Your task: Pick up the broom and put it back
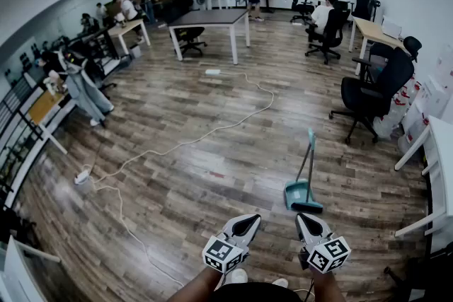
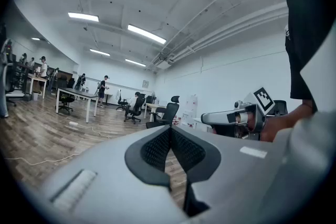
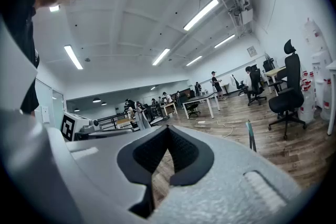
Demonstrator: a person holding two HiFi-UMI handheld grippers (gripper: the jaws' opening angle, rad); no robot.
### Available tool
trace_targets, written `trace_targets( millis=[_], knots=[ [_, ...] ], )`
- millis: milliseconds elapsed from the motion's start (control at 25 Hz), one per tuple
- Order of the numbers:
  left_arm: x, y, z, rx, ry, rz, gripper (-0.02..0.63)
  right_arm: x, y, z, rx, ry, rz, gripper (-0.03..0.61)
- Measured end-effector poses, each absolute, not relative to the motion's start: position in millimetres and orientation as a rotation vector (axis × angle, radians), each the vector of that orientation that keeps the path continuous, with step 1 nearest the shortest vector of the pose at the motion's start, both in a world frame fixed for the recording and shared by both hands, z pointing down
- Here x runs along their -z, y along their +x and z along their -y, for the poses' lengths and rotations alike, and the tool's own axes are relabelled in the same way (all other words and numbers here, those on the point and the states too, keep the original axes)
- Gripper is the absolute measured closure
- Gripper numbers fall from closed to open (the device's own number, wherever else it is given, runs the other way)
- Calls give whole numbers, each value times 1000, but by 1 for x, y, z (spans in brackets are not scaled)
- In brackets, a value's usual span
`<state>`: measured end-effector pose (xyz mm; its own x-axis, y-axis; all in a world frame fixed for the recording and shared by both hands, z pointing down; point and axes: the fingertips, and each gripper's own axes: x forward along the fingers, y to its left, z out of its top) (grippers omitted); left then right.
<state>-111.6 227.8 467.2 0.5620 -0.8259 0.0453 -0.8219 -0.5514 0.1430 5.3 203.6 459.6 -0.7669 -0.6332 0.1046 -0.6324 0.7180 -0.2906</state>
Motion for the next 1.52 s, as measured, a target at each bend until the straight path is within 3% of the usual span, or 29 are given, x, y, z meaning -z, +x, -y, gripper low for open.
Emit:
trace_targets(
  millis=[320,960,1520],
  knots=[
    [-464,-125,-230,12,2607,1453,595,-455,-2,-208,529,-999,-2886,577],
    [-474,-124,-236,13,2655,1349,595,-454,-15,-213,218,-1263,-2962,575],
    [-478,-174,-242,3,2661,1393,595,-464,-46,-216,169,-1369,-2913,575]
  ],
)
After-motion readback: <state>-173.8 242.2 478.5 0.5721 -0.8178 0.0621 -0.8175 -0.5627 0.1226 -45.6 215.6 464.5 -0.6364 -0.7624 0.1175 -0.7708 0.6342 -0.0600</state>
